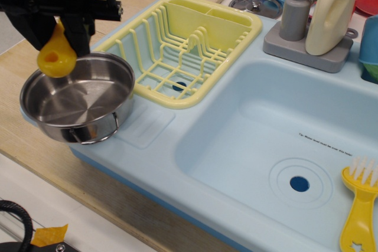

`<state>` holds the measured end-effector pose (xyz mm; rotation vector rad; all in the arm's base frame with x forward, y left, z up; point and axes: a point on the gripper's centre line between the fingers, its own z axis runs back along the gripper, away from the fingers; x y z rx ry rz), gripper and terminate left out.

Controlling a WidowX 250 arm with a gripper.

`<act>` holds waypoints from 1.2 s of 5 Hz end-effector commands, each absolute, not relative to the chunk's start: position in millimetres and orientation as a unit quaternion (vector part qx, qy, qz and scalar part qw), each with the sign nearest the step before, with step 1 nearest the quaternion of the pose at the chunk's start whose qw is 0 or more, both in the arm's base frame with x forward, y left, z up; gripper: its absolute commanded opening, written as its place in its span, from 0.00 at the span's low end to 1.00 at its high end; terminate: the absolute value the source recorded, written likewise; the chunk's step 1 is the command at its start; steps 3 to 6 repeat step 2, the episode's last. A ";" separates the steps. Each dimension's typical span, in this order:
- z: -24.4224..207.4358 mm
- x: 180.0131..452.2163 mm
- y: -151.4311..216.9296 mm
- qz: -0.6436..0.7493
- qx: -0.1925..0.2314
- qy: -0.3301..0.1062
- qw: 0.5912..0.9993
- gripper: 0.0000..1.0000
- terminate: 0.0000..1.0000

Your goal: Put knife in pot or pan

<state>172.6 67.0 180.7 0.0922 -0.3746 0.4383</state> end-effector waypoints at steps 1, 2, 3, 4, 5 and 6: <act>177.4 177.2 72.8 0.217 0.030 -0.193 0.956 1.00 0.00; 177.4 177.2 72.8 0.217 0.030 -0.193 0.956 1.00 1.00; 177.4 177.2 72.8 0.217 0.030 -0.193 0.956 1.00 1.00; 177.4 177.2 72.8 0.217 0.030 -0.193 0.956 1.00 1.00; 177.4 177.2 72.8 0.217 0.030 -0.193 0.956 1.00 1.00; 177.4 177.2 72.8 0.217 0.030 -0.193 0.956 1.00 1.00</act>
